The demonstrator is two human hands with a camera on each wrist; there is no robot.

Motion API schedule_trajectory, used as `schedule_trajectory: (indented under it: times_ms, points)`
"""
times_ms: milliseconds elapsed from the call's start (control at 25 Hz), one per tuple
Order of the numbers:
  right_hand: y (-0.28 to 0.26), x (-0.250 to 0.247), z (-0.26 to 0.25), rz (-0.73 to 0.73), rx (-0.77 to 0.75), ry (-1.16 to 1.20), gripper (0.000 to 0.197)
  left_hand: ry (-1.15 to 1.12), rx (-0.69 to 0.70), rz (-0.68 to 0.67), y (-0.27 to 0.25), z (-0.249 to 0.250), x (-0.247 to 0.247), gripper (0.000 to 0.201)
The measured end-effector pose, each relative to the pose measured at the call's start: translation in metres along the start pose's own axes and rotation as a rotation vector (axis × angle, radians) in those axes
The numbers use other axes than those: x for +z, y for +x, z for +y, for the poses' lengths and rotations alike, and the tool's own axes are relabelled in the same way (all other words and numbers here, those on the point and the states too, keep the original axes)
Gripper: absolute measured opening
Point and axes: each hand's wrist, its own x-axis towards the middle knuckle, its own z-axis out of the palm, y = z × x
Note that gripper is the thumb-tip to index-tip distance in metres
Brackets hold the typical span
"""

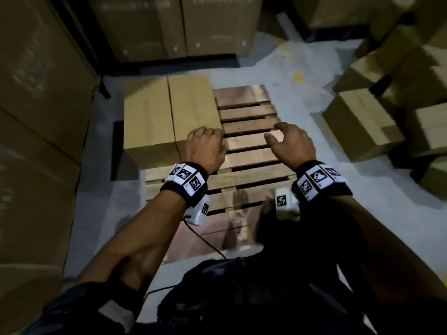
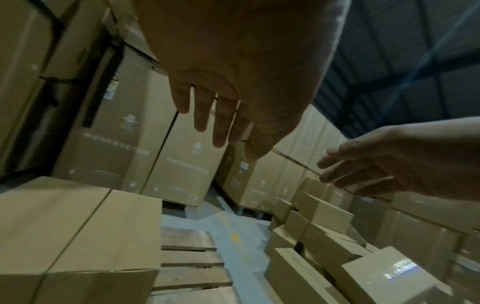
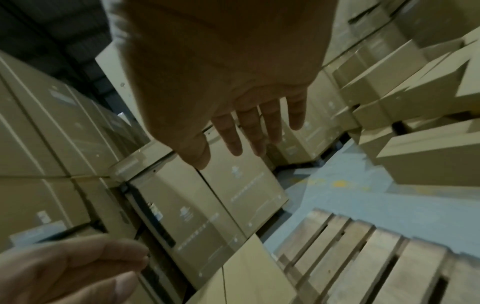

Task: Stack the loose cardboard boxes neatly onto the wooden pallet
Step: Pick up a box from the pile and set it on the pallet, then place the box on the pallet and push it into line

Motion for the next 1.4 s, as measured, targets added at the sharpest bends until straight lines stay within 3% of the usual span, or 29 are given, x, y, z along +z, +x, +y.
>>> schedule_trajectory:
  times_ms: [200,400,640,840,1080,1400]
  points:
    - [-0.049,-0.072,0.072,0.069,0.087,0.015,0.053,-0.022,0.112,0.028,-0.013,0.089,-0.024,0.035]
    - [-0.101,-0.12,0.204,0.101,0.208,-0.031,0.055,-0.031,0.275,0.027,-0.006,0.218,-0.009,0.039]
    - [-0.185,-0.194,0.408,0.159,0.366,-0.015,0.054,-0.148,0.45,-0.026,-0.019,0.457,0.026,0.038]
    - [-0.226,-0.268,0.518,0.256,0.478,-0.016,0.055,-0.186,0.572,-0.019,-0.012,0.611,0.029,0.043]
    - [-0.209,-0.321,0.637,0.302,0.537,-0.081,0.057,-0.218,0.688,-0.047,0.036,0.767,0.058,0.05]
    - [-0.11,-0.409,0.812,0.372,0.636,-0.12,0.057,-0.205,0.836,-0.095,0.172,0.973,0.1,0.048]
